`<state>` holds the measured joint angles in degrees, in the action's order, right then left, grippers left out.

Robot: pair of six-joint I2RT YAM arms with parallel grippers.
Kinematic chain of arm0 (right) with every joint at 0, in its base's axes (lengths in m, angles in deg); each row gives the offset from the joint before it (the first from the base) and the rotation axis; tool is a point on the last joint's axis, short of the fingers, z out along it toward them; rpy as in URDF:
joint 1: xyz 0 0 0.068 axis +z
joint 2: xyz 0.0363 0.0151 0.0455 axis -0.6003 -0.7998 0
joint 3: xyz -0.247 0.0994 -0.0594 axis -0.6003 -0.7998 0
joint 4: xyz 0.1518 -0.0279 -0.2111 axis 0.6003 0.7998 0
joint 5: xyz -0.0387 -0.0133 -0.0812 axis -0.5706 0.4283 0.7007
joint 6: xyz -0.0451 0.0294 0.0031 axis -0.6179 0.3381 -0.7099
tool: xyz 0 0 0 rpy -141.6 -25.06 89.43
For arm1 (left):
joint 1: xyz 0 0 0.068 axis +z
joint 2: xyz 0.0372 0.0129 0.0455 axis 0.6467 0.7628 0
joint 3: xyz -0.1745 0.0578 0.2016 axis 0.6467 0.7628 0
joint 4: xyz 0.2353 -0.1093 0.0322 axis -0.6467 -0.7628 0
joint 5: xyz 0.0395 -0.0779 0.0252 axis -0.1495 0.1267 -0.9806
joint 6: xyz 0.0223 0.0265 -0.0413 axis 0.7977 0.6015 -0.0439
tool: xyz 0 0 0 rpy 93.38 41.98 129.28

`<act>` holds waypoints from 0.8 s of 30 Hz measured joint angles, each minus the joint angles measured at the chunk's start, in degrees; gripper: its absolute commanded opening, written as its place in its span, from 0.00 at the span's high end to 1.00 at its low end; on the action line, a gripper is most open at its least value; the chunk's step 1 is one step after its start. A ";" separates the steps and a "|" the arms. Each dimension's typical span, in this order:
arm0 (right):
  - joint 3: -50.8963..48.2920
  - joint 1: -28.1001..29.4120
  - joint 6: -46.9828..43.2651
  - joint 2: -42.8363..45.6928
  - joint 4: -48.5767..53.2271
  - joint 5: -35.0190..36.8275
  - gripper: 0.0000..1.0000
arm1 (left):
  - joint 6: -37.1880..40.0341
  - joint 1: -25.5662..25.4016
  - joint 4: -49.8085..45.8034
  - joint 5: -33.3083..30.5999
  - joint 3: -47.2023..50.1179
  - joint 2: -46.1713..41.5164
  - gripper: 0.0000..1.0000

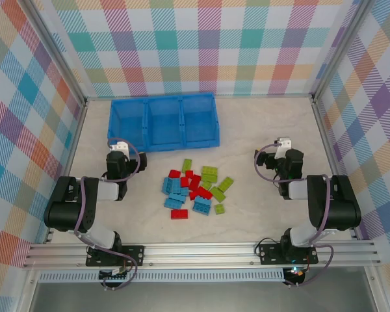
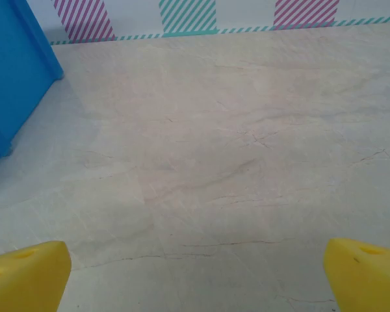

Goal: Sort the legos into containers by color

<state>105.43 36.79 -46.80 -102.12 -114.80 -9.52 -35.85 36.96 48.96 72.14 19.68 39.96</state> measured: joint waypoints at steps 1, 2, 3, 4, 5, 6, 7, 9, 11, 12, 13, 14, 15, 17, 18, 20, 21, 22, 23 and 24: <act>0.00 0.00 0.00 0.00 0.00 0.00 0.00 | 0.00 0.00 0.00 -0.02 0.00 0.00 0.00; 0.00 0.00 0.00 0.00 0.00 -0.02 0.00 | 0.00 0.00 0.00 0.00 0.00 0.00 0.00; 0.00 0.00 0.00 0.00 -0.02 -0.02 0.00 | 0.00 0.00 0.00 0.00 0.00 0.00 0.00; 0.00 0.00 0.00 0.00 0.00 -0.02 0.00 | 0.00 0.00 0.00 0.00 0.00 0.00 0.00; 0.00 0.00 0.00 0.00 0.00 -0.02 0.00 | 0.00 0.00 0.02 0.00 0.00 0.00 0.00; 0.00 0.00 0.00 0.00 -0.02 -0.02 0.00 | 0.00 0.00 0.00 0.00 0.00 0.00 0.00; 0.00 0.00 0.00 0.00 -0.02 -0.02 0.00 | 0.00 0.00 0.00 -0.02 0.00 0.00 0.00; 0.00 0.00 0.00 0.00 -0.02 -0.04 0.00 | 0.00 0.00 0.02 0.00 0.00 0.00 0.00; 0.00 0.00 0.02 0.00 -0.02 0.00 0.00 | 0.00 0.00 0.02 0.00 0.00 0.00 0.00; 0.00 0.00 0.11 0.00 -0.02 0.09 0.00 | 0.00 0.00 0.00 0.00 0.00 0.00 0.00; 0.00 0.00 0.22 0.00 -0.02 0.24 0.00 | 0.00 0.00 0.02 0.00 0.00 0.00 0.00; 0.00 0.00 0.24 0.00 -0.02 0.26 0.00 | 0.00 0.00 0.02 0.00 0.00 0.00 0.00; 0.00 0.00 0.24 0.00 -0.04 0.33 0.00 | 0.00 0.00 0.02 0.00 0.00 0.00 0.00; 0.00 0.00 0.24 0.00 -0.07 0.52 0.00 | 0.00 0.00 0.02 0.00 0.00 0.00 0.00; 0.00 0.00 0.24 0.00 -0.13 0.66 0.00 | 0.00 0.00 0.00 0.00 0.00 0.00 0.00; -0.22 0.00 0.24 0.00 -0.70 0.68 0.00 | 0.00 0.00 0.00 0.00 0.00 0.00 0.00; -0.52 0.00 0.24 0.02 -1.31 0.68 0.00 | 0.00 0.00 0.00 0.00 0.00 0.00 0.00; -0.94 0.00 0.24 0.02 -1.99 0.72 0.00 | 0.00 0.00 0.00 0.00 0.00 0.00 0.00; -1.36 0.00 0.24 0.17 -2.36 0.79 0.00 | 0.00 0.00 0.02 0.00 0.00 0.00 0.00; -2.03 0.02 0.22 0.92 -2.27 1.18 0.00 | 0.00 0.00 0.02 0.00 0.00 0.00 0.00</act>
<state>103.39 36.82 -46.58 -101.21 -117.07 -8.34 -35.85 36.96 48.99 72.14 19.68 39.96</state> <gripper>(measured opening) 0.996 0.997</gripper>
